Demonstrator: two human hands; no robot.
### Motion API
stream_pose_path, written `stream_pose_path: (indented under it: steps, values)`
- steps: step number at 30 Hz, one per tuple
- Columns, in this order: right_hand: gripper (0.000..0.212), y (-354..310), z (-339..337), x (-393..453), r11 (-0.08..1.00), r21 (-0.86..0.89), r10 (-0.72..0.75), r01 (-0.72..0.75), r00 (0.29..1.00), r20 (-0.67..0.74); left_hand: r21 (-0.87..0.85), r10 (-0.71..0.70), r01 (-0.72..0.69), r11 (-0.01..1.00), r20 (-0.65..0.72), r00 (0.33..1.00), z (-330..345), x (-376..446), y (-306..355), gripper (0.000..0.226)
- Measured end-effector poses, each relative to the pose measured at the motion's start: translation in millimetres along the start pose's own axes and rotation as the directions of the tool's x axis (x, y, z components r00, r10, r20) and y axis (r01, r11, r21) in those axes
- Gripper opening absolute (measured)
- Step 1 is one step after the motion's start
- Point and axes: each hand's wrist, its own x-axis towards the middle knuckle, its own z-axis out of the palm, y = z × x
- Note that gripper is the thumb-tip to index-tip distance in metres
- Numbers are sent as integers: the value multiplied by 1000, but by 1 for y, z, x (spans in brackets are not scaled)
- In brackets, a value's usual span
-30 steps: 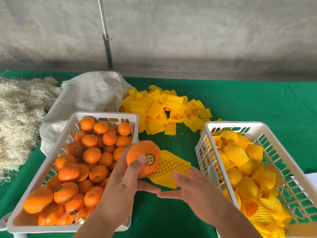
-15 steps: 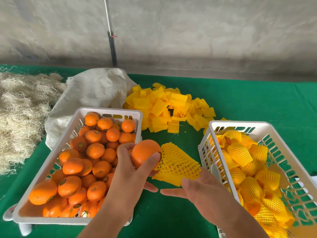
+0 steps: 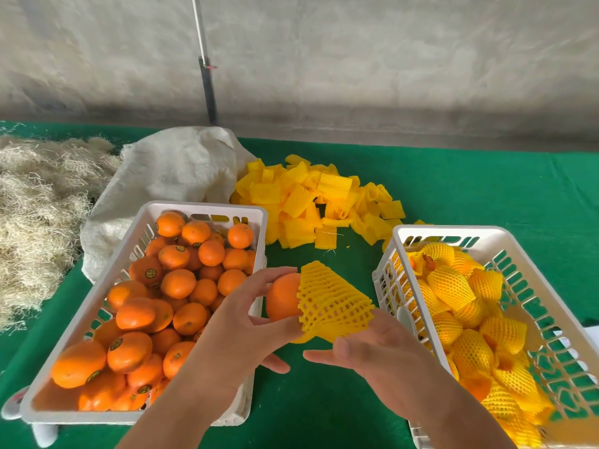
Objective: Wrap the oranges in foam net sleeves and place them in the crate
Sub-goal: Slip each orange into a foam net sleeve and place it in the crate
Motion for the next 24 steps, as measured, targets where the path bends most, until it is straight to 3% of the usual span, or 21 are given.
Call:
stream_pose_path:
  steps: [4, 9, 14, 16, 21, 24]
  values:
    - [49, -4, -3, 2, 995, -78, 62, -64, 998, -28, 4, -15, 15, 1000, 43, 999, -5, 3, 1, 68]
    - [44, -14, -4, 3, 991, -104, 78, -78, 997, -4, 49, 35, -41, 998, 113, 993, -12, 6, 0, 44]
    - [34, -21, -3, 2, 988, -124, 85, -93, 994, -72, -115, 55, -39, 993, 146, 988, -13, 3, 5, 36]
    - [29, -25, 1, 3, 983, -143, 104, -116, 990, -93, -120, 44, -33, 992, 92, 995, -8, 2, 7, 39]
    - [34, -17, 12, 10, 963, -201, 135, -179, 967, -216, 227, 46, -11, 974, -148, 988, 13, 4, 2, 46]
    - [34, -15, 17, 14, 952, -233, 144, -199, 961, -236, 273, 42, 11, 962, -186, 982, 18, 7, -1, 49]
